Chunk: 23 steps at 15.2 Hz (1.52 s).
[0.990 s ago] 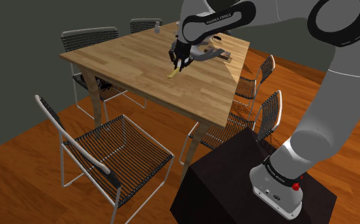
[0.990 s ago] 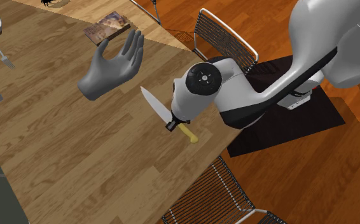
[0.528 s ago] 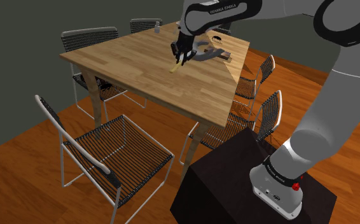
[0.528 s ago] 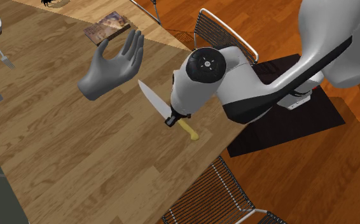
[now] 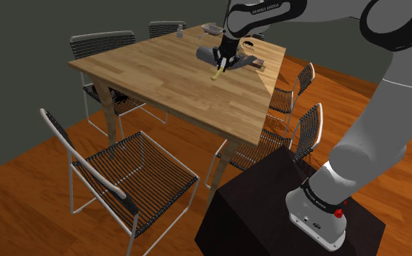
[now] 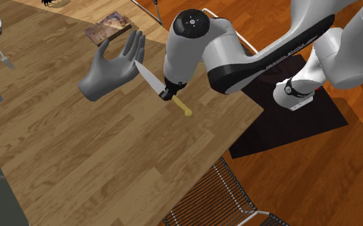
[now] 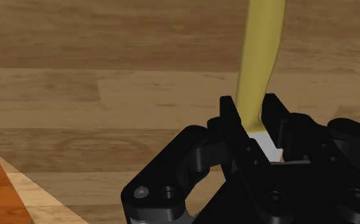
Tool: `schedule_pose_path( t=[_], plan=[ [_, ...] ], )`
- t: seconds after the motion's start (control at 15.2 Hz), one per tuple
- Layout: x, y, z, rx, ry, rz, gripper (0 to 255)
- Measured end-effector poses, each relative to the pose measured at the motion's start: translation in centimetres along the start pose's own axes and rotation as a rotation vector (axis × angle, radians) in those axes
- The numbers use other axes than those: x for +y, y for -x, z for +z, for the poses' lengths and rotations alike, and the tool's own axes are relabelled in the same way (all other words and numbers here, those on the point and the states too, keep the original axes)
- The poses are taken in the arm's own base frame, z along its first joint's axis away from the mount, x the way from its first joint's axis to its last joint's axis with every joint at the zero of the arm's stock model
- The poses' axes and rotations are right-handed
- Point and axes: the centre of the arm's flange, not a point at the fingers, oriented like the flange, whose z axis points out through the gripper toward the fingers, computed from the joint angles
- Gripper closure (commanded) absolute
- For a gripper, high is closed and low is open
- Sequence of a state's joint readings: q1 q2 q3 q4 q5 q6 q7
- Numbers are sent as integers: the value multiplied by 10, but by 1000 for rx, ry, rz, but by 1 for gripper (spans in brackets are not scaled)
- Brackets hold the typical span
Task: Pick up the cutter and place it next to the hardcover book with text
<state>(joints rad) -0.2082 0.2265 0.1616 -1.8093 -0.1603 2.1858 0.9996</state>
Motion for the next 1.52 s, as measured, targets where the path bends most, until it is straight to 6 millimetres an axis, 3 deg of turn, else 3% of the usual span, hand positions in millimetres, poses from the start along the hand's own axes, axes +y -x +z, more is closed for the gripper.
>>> schedule_pose_path(
  t=[0.46,1.52],
  plan=[
    [55,-74,16,0,0,0,255],
    [182,-244,30,0,-1,0,255]
  ],
)
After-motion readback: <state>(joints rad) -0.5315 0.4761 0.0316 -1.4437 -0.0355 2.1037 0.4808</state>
